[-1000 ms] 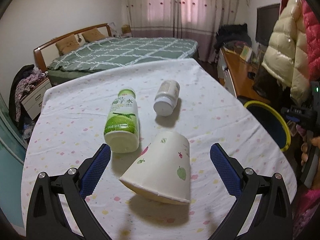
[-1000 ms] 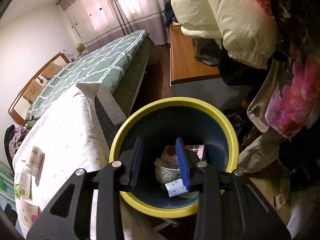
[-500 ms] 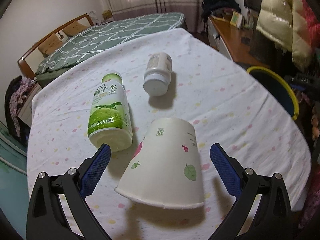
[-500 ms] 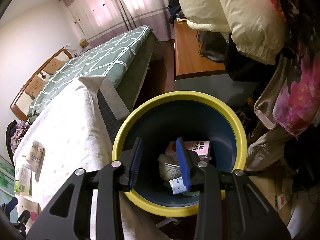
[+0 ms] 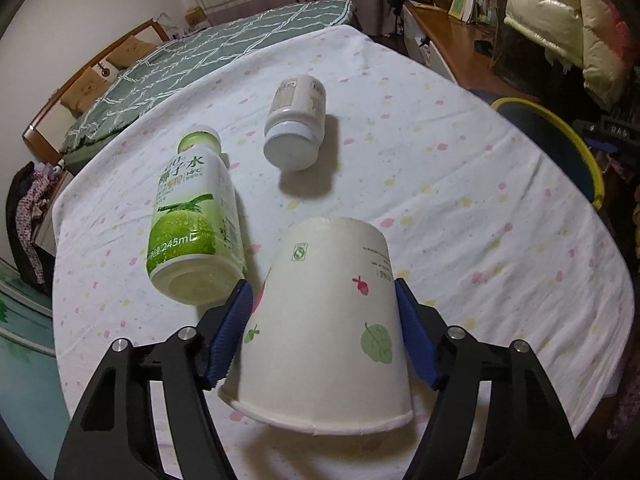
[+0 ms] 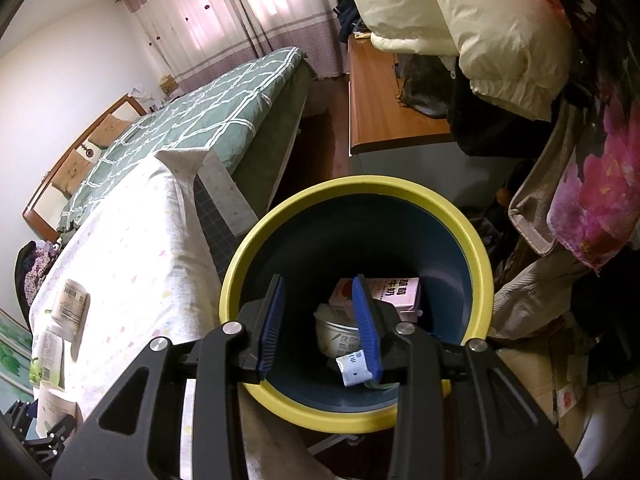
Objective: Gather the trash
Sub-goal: 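Grasp the white paper cup with the left gripper, then carry the paper cup over the bin and open the left gripper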
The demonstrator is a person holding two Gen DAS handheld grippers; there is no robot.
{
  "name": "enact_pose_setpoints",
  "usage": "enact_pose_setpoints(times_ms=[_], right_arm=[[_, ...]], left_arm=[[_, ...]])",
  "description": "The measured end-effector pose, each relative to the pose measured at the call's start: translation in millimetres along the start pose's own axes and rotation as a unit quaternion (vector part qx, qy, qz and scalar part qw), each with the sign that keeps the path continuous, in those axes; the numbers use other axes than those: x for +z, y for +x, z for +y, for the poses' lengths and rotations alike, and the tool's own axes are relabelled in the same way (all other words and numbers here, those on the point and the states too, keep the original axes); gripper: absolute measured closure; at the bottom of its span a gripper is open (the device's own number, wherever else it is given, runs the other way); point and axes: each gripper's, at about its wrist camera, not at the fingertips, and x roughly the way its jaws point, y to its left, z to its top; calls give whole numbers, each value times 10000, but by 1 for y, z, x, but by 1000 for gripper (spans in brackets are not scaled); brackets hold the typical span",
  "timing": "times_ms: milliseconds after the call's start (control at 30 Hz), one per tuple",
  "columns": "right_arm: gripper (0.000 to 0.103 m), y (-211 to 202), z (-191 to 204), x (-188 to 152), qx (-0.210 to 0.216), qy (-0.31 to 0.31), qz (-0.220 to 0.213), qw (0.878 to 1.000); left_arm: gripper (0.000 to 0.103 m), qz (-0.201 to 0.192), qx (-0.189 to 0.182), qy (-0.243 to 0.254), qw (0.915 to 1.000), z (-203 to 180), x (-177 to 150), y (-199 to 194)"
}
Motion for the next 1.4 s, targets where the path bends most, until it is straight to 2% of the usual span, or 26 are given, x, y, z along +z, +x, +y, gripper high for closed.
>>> enact_pose_setpoints(times_ms=[133, 333, 567, 733, 933, 1133, 1267, 1367, 1400], right_arm=[[69, 0, -2, -1, 12, 6, 17, 10000], [69, -1, -13, -6, 17, 33, 62, 10000], [69, -13, -39, -9, -13, 148, 34, 9999], [69, -30, -54, -10, -68, 127, -80, 9999], [66, -44, -77, -10, -128, 190, -210, 9995], [64, -52, -98, -8, -220, 307, -279, 9989], [62, -53, -110, -6, -256, 401, -293, 9984], [61, -52, -112, -6, -257, 434, -275, 9983], [61, -51, -111, -6, -252, 435, -265, 9984]], left_arm=[[36, -127, -145, -14, 9998, -6, 3, -8], [36, -388, -442, 156, 9981, -35, 20, -22], [36, -656, -856, 546, 9927, -97, 60, -27], [36, -829, -1268, 810, 9851, -154, 93, -28], [36, -720, -1640, 1059, 9781, -219, 122, -10], [34, -492, -1736, 1079, 9777, -259, 142, 27], [28, -522, -1648, 1027, 9796, -272, 152, 41], [15, -590, -1666, 875, 9804, -271, 160, 45], [14, -613, -1661, 808, 9809, -269, 161, 45]])
